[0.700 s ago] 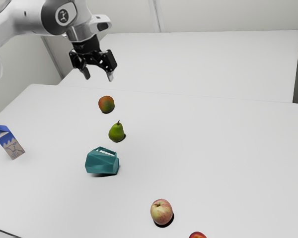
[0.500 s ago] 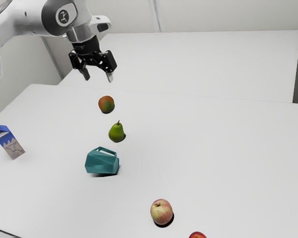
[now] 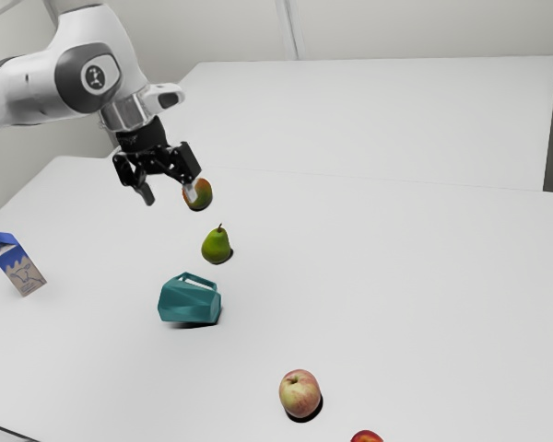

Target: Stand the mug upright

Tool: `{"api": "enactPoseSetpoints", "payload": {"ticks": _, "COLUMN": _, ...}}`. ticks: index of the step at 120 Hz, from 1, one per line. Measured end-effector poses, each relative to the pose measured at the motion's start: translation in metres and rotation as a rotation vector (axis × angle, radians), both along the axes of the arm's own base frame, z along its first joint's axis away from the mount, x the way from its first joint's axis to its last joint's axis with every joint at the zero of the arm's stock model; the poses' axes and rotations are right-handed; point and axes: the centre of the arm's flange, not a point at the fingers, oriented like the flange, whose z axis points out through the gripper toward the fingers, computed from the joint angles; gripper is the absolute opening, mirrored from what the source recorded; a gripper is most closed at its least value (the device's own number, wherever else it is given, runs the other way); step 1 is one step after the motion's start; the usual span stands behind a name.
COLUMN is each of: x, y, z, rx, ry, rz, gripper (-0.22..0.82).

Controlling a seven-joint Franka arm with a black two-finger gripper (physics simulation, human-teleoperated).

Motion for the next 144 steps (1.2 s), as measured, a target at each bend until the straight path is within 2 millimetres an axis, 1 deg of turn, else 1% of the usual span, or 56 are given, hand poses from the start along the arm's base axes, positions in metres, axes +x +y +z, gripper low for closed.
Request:
{"api": "enactPoseSetpoints", "payload": {"ticks": 7, "x": -0.004, "y": 0.016, "z": -0.016, "rx": -0.058, "ry": -0.013, "rz": 0.026, "gripper": 0.60}}
{"api": "enactPoseSetpoints", "payload": {"ticks": 18, "x": -0.014, "y": 0.033, "z": -0.046, "rx": -0.139, "ry": -0.031, "rz": 0.043, "gripper": 0.60}}
{"api": "enactPoseSetpoints", "payload": {"ticks": 25, "x": -0.025, "y": 0.040, "z": -0.064, "rx": -0.187, "ry": -0.048, "rz": 0.055, "gripper": 0.60}}
{"api": "enactPoseSetpoints", "payload": {"ticks": 38, "x": -0.038, "y": 0.052, "z": -0.095, "rx": -0.267, "ry": -0.084, "rz": 0.066, "gripper": 0.60}}
{"api": "enactPoseSetpoints", "payload": {"ticks": 52, "x": -0.052, "y": 0.080, "z": -0.129, "rx": -0.337, "ry": -0.114, "rz": 0.099, "gripper": 0.60}}
{"api": "enactPoseSetpoints", "payload": {"ticks": 59, "x": -0.058, "y": 0.092, "z": -0.143, "rx": -0.362, "ry": -0.128, "rz": 0.103, "gripper": 0.60}}
{"api": "enactPoseSetpoints", "payload": {"ticks": 72, "x": -0.063, "y": 0.115, "z": -0.162, "rx": -0.399, "ry": -0.161, "rz": 0.095, "gripper": 0.60}}
{"api": "enactPoseSetpoints", "payload": {"ticks": 93, "x": -0.069, "y": 0.137, "z": -0.194, "rx": -0.451, "ry": -0.190, "rz": 0.033, "gripper": 0.60}}
{"api": "enactPoseSetpoints", "payload": {"ticks": 111, "x": -0.072, "y": 0.146, "z": -0.212, "rx": -0.488, "ry": -0.214, "rz": -0.042, "gripper": 0.60}}
{"api": "enactPoseSetpoints", "payload": {"ticks": 122, "x": -0.071, "y": 0.148, "z": -0.231, "rx": -0.539, "ry": -0.231, "rz": -0.066, "gripper": 0.60}}
{"api": "enactPoseSetpoints", "payload": {"ticks": 135, "x": -0.069, "y": 0.149, "z": -0.240, "rx": -0.574, "ry": -0.266, "rz": -0.103, "gripper": 0.60}}
{"api": "enactPoseSetpoints", "payload": {"ticks": 144, "x": -0.066, "y": 0.142, "z": -0.242, "rx": -0.602, "ry": -0.290, "rz": -0.135, "gripper": 0.60}}
